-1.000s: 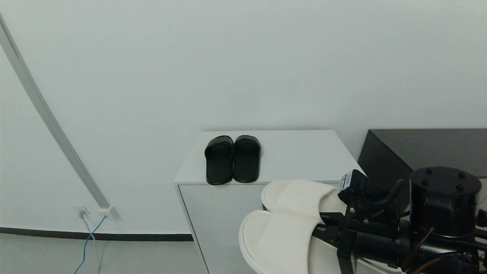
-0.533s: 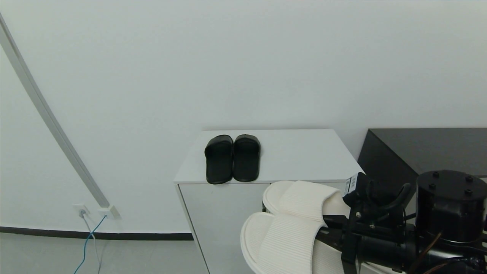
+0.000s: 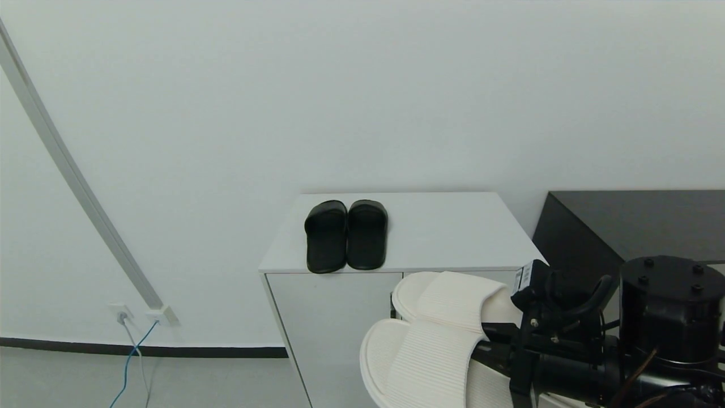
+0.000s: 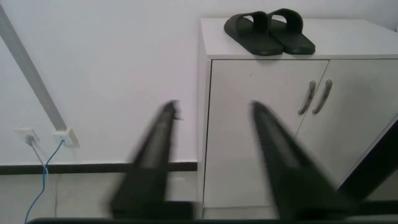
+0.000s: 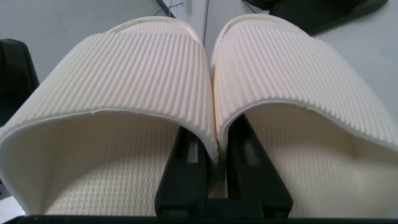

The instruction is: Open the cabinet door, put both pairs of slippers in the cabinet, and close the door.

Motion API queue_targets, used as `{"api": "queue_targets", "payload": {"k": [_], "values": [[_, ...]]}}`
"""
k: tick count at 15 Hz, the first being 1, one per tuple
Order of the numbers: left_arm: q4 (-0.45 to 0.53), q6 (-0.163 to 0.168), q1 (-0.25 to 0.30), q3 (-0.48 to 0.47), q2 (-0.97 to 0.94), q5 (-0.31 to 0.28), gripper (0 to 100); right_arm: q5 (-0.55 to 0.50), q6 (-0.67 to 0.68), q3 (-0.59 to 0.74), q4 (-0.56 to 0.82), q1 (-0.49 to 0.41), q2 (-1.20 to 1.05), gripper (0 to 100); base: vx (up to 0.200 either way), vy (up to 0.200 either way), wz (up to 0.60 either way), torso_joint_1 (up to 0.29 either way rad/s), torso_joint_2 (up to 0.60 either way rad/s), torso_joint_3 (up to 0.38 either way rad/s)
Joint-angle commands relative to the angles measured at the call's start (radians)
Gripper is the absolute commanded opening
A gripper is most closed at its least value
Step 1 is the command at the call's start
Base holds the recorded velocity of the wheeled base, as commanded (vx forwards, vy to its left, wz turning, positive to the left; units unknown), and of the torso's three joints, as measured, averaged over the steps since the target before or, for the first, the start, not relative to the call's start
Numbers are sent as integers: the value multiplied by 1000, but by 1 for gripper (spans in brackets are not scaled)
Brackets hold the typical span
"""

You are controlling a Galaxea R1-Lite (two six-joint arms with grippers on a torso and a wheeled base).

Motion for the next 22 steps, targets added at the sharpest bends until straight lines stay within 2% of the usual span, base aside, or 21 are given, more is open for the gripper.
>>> {"api": "queue_targets", "payload": {"k": [1, 8, 22], "values": [[0, -1, 0, 0, 0, 0, 100, 0, -1, 1, 2, 1, 3, 0, 0, 0, 0, -124, 295, 163], [0, -1, 0, 0, 0, 2, 100, 0, -2, 3, 0, 3, 8, 0, 0, 0, 0, -177, 409, 232], [0, -1, 0, 0, 0, 0, 100, 2, -4, 9, 0, 7, 9, 0, 0, 0, 0, -200, 529, 324]]}}
